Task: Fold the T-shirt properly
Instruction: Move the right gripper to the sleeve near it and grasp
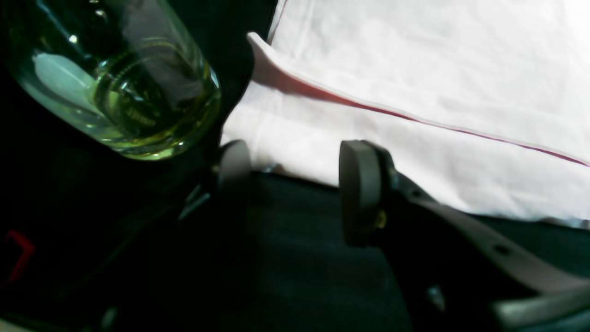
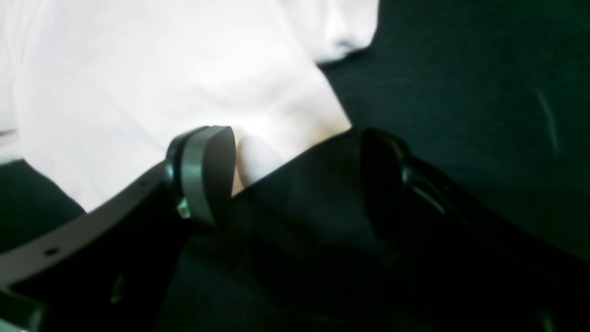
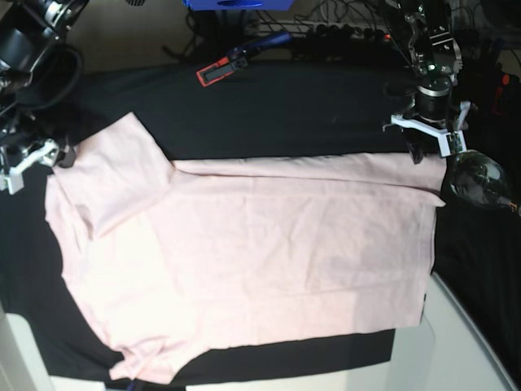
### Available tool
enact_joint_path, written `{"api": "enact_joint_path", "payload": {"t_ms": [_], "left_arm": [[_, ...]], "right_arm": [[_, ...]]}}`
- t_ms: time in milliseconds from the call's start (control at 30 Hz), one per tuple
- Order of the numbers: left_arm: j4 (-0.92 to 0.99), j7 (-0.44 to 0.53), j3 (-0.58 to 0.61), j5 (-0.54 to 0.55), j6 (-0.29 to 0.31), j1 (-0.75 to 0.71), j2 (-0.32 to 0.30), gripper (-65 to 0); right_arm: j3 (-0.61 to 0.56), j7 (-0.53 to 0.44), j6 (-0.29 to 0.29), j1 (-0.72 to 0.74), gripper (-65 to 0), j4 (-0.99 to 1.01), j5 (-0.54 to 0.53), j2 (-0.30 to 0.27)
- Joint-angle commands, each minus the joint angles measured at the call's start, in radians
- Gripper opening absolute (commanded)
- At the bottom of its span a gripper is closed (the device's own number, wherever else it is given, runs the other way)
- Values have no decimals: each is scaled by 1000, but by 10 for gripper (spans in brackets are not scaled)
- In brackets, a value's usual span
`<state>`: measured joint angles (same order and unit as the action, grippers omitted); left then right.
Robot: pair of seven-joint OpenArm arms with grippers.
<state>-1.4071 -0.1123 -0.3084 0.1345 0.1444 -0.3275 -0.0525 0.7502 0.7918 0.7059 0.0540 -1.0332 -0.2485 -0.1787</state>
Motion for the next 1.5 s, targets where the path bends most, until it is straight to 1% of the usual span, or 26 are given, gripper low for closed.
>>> {"api": "enact_joint_path", "payload": {"t_ms": [0,67,167,267,367,400,633,800,967,1200,1467], "left_arm": [[-19,24,-4,4,-4,1,-13,-348],[-19,24,-4,4,-4,1,-13,-348],[-19,23,-4,4,-4,1,-13,-348],[-19,21,-4,4,-4,1,-13,-348],[-10,23,-4,4,-4,1,-13,-348],[-1,24,-4,4,-4,3,-13,-348],[50,26,-4,4,-4,11,-13,-348],[50,27,-4,4,-4,11,-13,-348],[50,27,-4,4,-4,12,-13,-348],[50,27,-4,4,-4,8,-13,-348],[50,27,-4,4,-4,5,-13,-349]], "right_arm": [[-2,4,-8,13,-250,-2,7,-9],[-5,5,-8,13,-302,0,7,-8],[-7,10,-8,13,-414,0,7,-6],[-7,10,-8,11,-503,1,7,-6],[-7,11,-8,10,-625,1,7,-6],[-7,11,-8,10,-650,1,7,-5],[-5,15,-8,0,-649,-20,7,-8],[-16,85,-8,-9,-649,-144,7,-8],[-125,160,-8,0,-649,-243,7,-9],[-205,252,-8,93,-649,-249,7,-6],[-266,291,-8,211,-649,-244,13,-6]]}}
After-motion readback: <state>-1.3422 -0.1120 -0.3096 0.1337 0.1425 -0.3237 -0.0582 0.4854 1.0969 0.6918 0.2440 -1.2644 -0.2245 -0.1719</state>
